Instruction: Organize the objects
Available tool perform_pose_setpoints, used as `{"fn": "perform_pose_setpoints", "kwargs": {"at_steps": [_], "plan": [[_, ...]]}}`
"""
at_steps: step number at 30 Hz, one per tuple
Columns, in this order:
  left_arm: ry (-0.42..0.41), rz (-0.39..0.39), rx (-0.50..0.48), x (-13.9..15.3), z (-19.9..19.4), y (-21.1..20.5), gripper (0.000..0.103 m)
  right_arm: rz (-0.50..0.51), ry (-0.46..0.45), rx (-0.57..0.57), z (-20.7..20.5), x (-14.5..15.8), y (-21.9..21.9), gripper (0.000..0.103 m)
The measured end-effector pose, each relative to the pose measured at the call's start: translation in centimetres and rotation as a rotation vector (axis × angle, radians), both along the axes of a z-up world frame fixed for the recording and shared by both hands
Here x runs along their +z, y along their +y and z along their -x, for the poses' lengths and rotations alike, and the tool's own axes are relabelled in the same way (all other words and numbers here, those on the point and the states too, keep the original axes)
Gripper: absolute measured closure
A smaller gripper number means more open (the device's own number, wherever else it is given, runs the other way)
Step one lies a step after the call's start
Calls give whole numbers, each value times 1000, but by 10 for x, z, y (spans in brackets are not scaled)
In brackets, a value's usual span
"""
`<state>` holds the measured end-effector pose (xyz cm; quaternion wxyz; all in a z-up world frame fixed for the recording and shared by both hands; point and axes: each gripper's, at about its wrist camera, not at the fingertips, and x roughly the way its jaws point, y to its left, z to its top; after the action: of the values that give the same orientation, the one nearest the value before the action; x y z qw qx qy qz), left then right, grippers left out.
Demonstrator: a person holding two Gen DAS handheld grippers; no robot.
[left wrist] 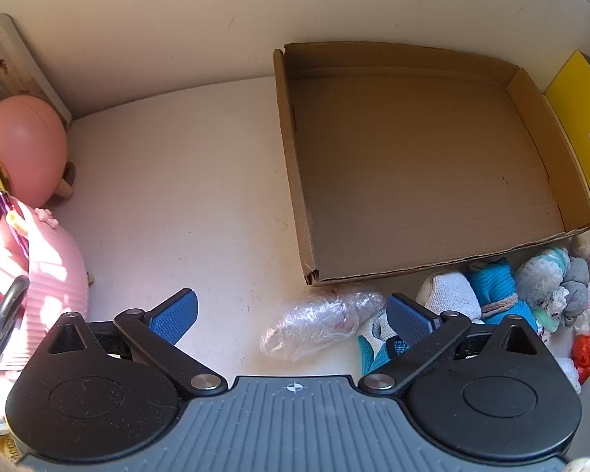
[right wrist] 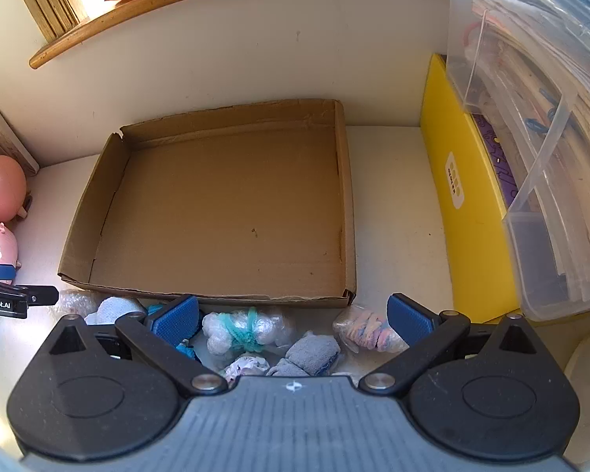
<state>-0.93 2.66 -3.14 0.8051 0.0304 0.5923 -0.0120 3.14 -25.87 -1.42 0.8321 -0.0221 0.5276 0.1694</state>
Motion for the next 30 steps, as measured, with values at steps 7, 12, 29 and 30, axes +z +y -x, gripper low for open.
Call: {"fn": "perform_pose_setpoints", "kwargs": {"at_steps": [7, 12, 29, 30], "plan": [[-4, -13, -61, -8, 10, 8, 0, 8, -45, 70, 7, -7, -17, 2], [16, -29, -119, -23, 21, 19, 0, 28, -58, 155, 10, -19, -28, 7], [11, 43, -267, -43, -2, 11, 1, 243, 10, 453, -12, -61, -5, 33], [9, 50, -274, -44, -2, 10, 1, 242, 17, 446, -15, -63, -5, 33]]}}
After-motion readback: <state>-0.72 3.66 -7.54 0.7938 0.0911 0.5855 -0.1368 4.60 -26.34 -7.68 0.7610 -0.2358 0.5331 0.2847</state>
